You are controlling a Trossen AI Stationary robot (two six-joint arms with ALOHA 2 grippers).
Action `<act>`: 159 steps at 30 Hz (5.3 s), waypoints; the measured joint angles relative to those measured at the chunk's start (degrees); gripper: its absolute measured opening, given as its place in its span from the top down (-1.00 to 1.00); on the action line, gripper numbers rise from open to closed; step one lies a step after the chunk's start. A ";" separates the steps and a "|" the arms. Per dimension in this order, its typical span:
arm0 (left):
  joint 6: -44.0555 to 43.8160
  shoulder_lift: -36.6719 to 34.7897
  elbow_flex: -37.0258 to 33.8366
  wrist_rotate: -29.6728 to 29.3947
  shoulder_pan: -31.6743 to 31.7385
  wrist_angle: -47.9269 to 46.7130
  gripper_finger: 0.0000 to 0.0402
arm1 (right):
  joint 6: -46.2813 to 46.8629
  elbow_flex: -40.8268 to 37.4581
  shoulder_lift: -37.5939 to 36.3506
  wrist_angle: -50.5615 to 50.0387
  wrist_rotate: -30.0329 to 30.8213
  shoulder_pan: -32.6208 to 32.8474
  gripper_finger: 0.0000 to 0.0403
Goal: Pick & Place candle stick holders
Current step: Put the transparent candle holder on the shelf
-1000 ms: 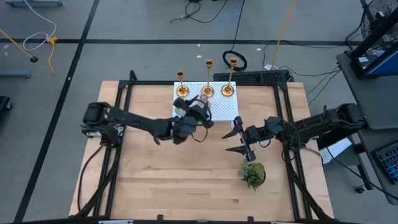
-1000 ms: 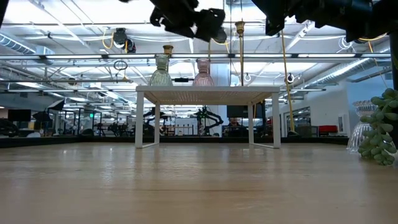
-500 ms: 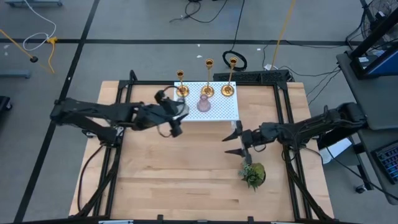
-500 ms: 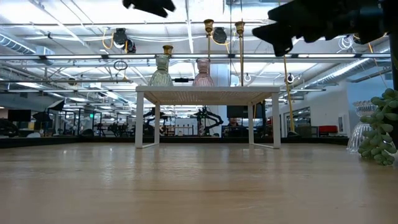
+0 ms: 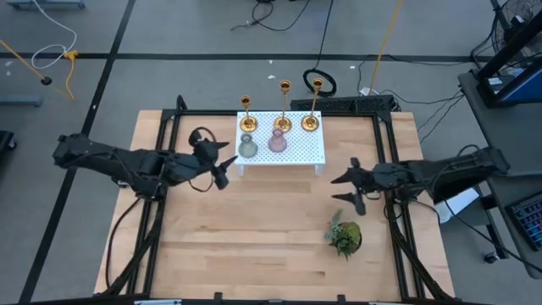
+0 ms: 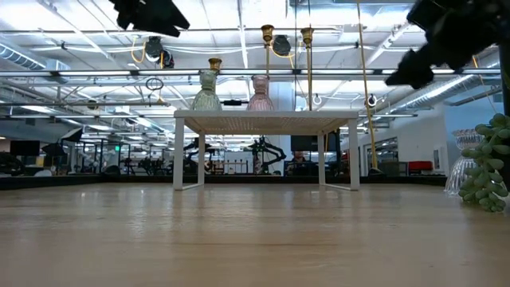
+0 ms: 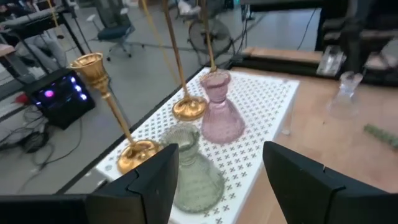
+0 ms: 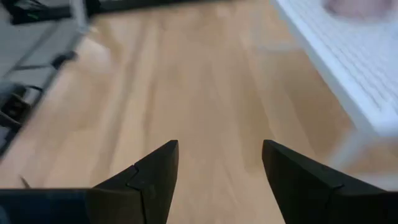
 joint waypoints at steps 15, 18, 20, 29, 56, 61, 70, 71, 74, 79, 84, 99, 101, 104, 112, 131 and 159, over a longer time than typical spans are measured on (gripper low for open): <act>-0.02 -2.87 -4.17 1.47 0.00 6.13 -0.19 | 17.58 -0.01 -5.46 -27.89 2.39 -0.01 -0.11; -0.05 -2.85 -4.17 1.47 0.00 6.15 -0.19 | 19.53 -0.01 -5.48 -29.37 2.56 -0.01 -0.11; -0.09 -2.85 -4.17 1.47 0.00 6.15 -0.19 | 22.16 0.01 -5.47 -31.79 2.56 -0.02 -0.11; 0.09 -2.85 -4.17 1.49 0.00 6.14 -0.19 | 25.11 -0.01 -4.72 -36.28 0.96 -0.02 -0.11; 1.66 -2.84 -4.15 1.51 0.02 5.46 -0.19 | 17.95 -9.38 3.15 -7.87 4.65 -0.01 0.19; 1.49 -2.83 -4.13 1.51 0.02 5.28 -0.19 | 17.80 -16.45 5.22 6.42 7.56 -0.05 0.27; 1.34 -2.84 -4.13 1.51 0.00 5.29 -0.19 | 10.30 -23.45 5.52 25.69 9.89 -0.05 0.26; 1.35 -2.85 -4.13 1.51 0.02 5.30 -0.19 | 10.36 -23.54 5.56 25.81 9.94 -0.05 0.28; 1.36 -2.84 -4.12 1.51 0.02 5.30 -0.19 | 10.52 -23.62 5.66 25.48 10.19 -0.05 0.36; 1.38 -2.82 -4.12 1.51 0.01 5.30 -0.19 | 10.51 -23.57 5.78 27.49 9.78 -0.05 0.40; 1.40 -2.82 -4.11 1.51 0.02 5.32 -0.19 | 11.20 -22.43 5.80 30.43 9.90 -0.05 0.35; 1.49 -2.82 -4.11 1.51 0.01 5.76 -0.19 | -3.64 -13.42 7.59 49.91 11.36 -1.01 0.37; 1.49 -2.82 -4.11 1.51 0.02 5.82 -0.19 | -6.32 -9.43 9.23 48.14 11.60 -2.56 0.38; 1.49 -2.82 -4.11 1.51 0.01 6.17 -0.19 | -9.21 -3.75 12.62 46.89 12.10 -5.44 0.39; 1.70 -2.82 -4.11 1.51 0.03 6.18 -0.19 | -8.50 4.73 24.01 39.65 12.99 -15.96 0.37; 1.68 -2.82 -4.11 1.51 0.03 5.76 -0.19 | -8.35 5.24 32.55 41.10 5.38 -27.24 0.35; 1.64 -2.82 -4.11 1.54 0.01 5.74 -0.19 | -7.20 5.11 36.31 51.79 -0.49 -29.95 -0.07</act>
